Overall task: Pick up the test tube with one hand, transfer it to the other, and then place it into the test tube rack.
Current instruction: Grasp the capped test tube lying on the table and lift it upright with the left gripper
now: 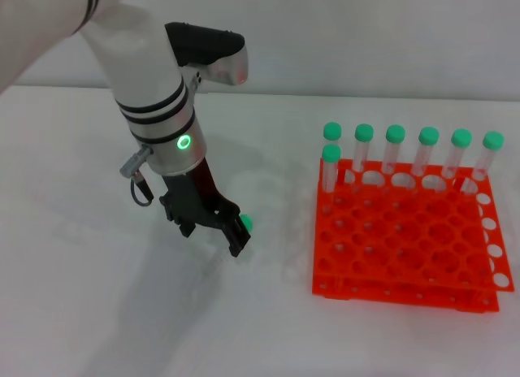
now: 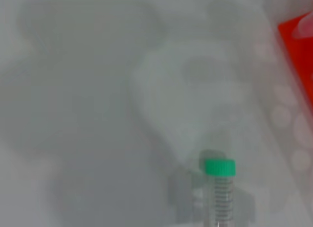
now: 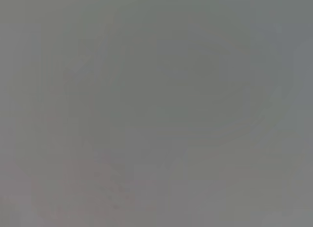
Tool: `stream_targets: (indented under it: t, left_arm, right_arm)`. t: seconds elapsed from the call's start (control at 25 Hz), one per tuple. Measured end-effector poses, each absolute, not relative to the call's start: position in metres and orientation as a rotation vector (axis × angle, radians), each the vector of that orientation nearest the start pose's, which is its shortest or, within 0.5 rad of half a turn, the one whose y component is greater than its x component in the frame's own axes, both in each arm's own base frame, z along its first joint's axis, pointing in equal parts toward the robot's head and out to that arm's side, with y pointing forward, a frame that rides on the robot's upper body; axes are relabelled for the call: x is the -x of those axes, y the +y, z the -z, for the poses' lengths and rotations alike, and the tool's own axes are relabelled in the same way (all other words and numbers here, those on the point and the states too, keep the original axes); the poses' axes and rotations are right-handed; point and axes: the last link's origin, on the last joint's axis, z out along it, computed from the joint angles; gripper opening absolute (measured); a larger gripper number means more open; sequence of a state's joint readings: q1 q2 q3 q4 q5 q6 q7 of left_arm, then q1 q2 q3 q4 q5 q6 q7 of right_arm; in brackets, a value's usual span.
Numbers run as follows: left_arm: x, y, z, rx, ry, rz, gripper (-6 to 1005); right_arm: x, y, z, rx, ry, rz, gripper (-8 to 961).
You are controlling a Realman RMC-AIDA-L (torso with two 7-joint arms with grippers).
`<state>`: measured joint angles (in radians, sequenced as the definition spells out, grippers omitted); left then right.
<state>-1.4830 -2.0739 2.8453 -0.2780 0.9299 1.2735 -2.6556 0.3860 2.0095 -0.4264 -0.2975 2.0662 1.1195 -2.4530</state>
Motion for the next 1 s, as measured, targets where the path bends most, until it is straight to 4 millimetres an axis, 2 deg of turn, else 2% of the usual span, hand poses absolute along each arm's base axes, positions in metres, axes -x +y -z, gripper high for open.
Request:
stream_targets:
  t: [0.88, 1.0]
  left_arm:
    - [0.156, 0.409, 0.065, 2.323, -1.416, -0.842, 773]
    - [0.157, 0.409, 0.067, 2.325, -1.413, -0.845, 629]
  right_arm:
    - [-0.389, 0.331, -0.1, 1.46, 0.64, -0.721, 721]
    - [-0.389, 0.331, -0.1, 1.46, 0.639, -0.722, 719]
